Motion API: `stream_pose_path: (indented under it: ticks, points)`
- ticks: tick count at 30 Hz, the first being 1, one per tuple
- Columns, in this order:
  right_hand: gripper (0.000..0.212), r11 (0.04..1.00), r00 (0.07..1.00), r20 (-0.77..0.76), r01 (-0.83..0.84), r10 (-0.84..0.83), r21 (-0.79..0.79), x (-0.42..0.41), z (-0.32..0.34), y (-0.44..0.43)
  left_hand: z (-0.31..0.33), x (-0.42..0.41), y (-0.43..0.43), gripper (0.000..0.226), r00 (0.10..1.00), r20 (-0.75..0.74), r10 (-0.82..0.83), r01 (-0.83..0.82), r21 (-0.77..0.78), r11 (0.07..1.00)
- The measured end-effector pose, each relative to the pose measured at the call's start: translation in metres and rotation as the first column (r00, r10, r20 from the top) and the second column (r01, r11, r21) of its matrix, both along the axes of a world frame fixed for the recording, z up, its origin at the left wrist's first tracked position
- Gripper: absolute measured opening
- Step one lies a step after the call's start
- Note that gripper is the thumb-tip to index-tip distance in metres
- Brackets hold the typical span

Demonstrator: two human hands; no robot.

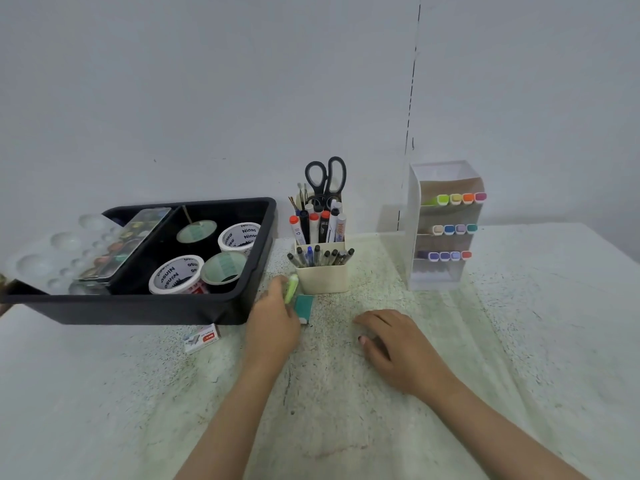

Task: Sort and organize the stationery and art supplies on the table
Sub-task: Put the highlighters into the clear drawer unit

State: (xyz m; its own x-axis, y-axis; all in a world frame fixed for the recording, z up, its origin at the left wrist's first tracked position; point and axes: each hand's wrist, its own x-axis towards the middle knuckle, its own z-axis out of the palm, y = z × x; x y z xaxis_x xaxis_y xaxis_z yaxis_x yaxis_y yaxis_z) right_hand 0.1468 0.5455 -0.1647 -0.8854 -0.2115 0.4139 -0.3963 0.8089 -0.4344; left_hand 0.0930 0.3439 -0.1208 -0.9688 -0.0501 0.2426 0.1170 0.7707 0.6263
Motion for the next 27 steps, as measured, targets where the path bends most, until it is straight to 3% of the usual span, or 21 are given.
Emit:
stream_pose_path:
  ticks: [3, 6, 10, 13, 21, 24, 27]
  points:
    - [0.042, 0.991, 0.999, 0.033, 0.005, -0.001, -0.131, 0.002, 0.004, 0.001, 0.008, 0.019, 0.003, 0.043, 0.999, 0.041, -0.031, 0.017, 0.309, 0.951]
    - [0.031, 0.951, 0.993, 0.118, 0.044, -0.008, -0.306, 0.006, 0.009, 0.000, 0.011, 0.033, 0.007, 0.044, 0.988, 0.051, -0.146, 0.105, 0.474, 0.874]
    - [0.036, 0.776, 0.978, 0.209, 0.124, 0.010, -0.618, 0.010, 0.024, -0.007, 0.012, 0.042, 0.019, 0.047, 0.940, 0.100, -0.325, 0.202, 0.606, 0.770]
    - [0.040, 0.648, 0.978, 0.209, 0.145, 0.023, -0.748, 0.010, 0.038, -0.005, 0.011, 0.041, 0.030, 0.047, 0.885, 0.113, -0.452, 0.281, 0.645, 0.711]
    - [0.022, 0.632, 0.990, 0.139, 0.089, 0.031, -0.770, 0.012, 0.066, 0.024, 0.013, 0.033, 0.064, 0.043, 0.815, 0.075, -0.575, 0.373, 0.692, 0.618]
    - [0.020, 0.644, 0.995, 0.090, 0.102, -0.052, -0.758, 0.015, 0.074, 0.036, 0.014, 0.026, 0.077, 0.040, 0.835, 0.021, -0.549, 0.400, 0.661, 0.635]
    - [0.021, 0.723, 0.982, -0.063, 0.087, -0.178, -0.685, 0.018, 0.088, 0.048, 0.020, 0.018, 0.089, 0.046, 0.840, -0.048, -0.541, 0.478, 0.539, 0.694]
